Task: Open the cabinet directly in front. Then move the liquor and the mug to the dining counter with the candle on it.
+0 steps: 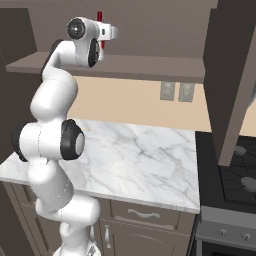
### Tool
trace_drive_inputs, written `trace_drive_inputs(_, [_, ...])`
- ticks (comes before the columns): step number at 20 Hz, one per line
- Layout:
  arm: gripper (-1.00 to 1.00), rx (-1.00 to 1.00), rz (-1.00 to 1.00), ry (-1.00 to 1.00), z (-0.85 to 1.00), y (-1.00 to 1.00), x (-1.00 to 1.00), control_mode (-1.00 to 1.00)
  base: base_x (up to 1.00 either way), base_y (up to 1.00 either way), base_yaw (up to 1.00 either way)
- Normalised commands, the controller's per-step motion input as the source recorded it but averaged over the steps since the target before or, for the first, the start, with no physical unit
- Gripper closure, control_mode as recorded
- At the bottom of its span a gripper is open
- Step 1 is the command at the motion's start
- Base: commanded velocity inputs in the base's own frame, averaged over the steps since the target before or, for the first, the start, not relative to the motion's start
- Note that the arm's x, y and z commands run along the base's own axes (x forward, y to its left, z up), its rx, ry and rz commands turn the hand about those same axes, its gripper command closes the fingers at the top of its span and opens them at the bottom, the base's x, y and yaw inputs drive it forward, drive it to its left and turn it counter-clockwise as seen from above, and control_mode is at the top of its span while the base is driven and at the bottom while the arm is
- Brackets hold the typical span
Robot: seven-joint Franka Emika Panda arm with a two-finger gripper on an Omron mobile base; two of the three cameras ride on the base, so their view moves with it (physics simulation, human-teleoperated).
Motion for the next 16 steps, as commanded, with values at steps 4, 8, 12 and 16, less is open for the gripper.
trace_drive_inputs(4, [1.00, 0.03, -0.01, -0.14, 0.07, -0.14, -0.83, -1.00, 0.00, 0.00, 0.00])
trace_drive_inputs(8, [1.00, 0.02, -0.01, -0.13, 0.18, -0.08, -0.80, -1.00, 0.00, 0.00, 0.00])
trace_drive_inputs(12, [1.00, 0.01, 0.00, -0.17, 0.26, -0.05, -0.78, -1.00, 0.00, 0.00, 0.00])
trace_drive_inputs(16, [1.00, 0.02, 0.00, -0.17, 0.51, -0.01, -0.72, -1.00, 0.00, 0.00, 0.00])
